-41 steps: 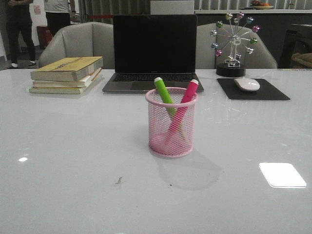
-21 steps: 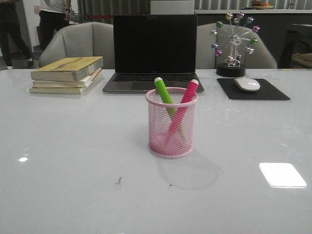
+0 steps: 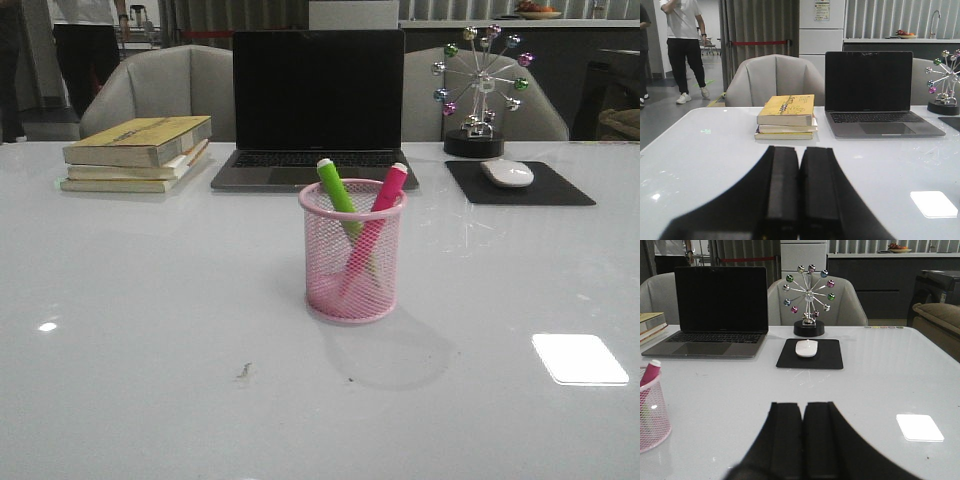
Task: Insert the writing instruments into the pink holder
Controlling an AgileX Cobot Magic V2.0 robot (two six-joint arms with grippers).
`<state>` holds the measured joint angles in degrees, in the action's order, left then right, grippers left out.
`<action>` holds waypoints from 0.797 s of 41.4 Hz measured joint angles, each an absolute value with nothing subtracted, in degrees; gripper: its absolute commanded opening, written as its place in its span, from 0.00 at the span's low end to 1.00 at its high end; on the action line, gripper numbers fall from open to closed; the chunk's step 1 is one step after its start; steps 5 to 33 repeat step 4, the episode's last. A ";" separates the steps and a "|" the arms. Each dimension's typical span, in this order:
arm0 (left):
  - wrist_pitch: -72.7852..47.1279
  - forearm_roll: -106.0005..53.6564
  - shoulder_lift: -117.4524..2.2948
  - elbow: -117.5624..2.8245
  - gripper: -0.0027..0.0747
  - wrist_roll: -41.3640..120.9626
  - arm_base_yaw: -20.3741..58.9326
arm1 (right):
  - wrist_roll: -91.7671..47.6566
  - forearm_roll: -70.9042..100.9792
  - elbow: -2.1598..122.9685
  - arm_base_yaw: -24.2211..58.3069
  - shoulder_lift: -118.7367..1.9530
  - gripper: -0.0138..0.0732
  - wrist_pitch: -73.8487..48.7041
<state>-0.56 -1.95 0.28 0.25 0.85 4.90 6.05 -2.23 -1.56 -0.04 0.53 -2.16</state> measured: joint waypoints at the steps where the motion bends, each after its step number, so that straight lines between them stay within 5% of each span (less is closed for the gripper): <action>1: -0.56 -1.95 0.28 0.25 0.15 0.85 4.90 | 6.05 -2.23 -1.56 -0.04 0.53 0.23 -2.16; 33: -0.56 -1.95 0.28 0.25 0.15 0.85 4.90 | 6.05 -2.23 -1.56 -0.04 0.53 0.23 -2.16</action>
